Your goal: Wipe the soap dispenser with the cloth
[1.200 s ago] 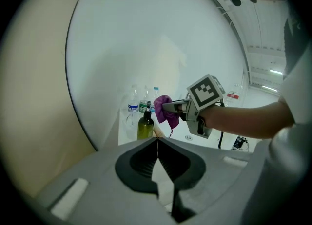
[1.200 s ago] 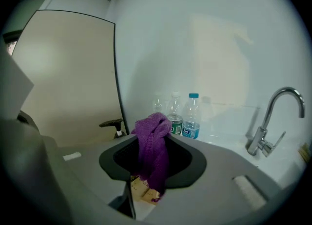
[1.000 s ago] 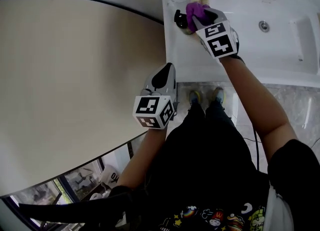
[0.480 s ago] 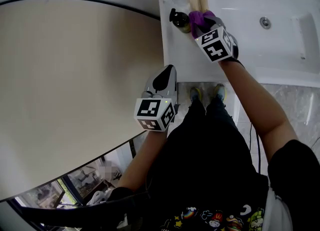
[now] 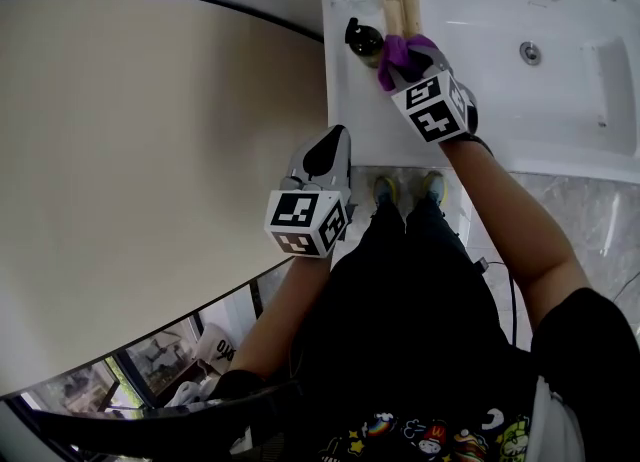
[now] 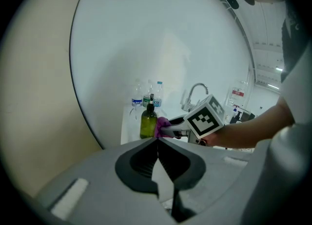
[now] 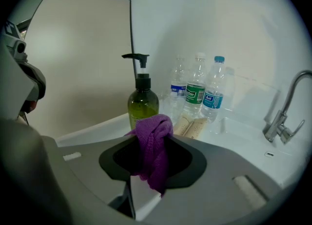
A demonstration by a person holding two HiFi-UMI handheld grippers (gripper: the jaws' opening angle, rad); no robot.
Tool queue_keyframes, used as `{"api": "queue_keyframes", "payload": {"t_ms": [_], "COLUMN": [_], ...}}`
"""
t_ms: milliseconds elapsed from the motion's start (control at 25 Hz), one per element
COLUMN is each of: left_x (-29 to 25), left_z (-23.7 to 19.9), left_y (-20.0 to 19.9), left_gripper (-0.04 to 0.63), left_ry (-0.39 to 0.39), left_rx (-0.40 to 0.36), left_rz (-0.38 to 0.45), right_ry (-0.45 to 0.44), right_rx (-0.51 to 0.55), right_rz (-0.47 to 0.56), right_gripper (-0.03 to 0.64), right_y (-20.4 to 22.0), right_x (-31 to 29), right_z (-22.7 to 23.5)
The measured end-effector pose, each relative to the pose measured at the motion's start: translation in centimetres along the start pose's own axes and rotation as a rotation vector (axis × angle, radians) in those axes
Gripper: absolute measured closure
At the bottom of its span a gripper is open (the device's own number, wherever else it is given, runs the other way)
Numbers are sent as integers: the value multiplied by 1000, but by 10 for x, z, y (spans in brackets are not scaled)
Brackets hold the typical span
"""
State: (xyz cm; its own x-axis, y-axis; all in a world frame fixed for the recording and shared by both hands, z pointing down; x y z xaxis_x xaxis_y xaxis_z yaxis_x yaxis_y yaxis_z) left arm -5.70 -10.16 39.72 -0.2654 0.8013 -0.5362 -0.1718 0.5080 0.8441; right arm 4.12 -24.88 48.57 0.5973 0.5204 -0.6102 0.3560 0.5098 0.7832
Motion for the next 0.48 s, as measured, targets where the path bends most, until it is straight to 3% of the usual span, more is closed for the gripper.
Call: {"api": "queue_keyframes", "payload": {"t_ms": [480], "left_x": [-2], "left_z": [-25], "left_y": [8], "left_gripper": [594], "left_ry": [69], "left_rx": [42], "left_rz": [42], "right_ry": [-6], "right_rx": [21], "right_rz": [-37], "right_gripper": [463], "right_y": [9], "right_x": [8], "right_z": [-51]}}
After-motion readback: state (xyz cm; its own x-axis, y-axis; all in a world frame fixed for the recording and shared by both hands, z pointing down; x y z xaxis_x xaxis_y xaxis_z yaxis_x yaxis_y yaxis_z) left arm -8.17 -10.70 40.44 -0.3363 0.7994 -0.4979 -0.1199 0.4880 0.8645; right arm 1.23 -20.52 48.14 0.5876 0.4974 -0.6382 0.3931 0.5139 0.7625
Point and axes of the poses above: the fingertips, and each gripper's own axes: x backward along the fingers, z to its right, y out of its underside, the point moved 4 cm from there along x, backward along the fingers, and after that the axes turned 11 degrees about -x, right-handed, at the moved point
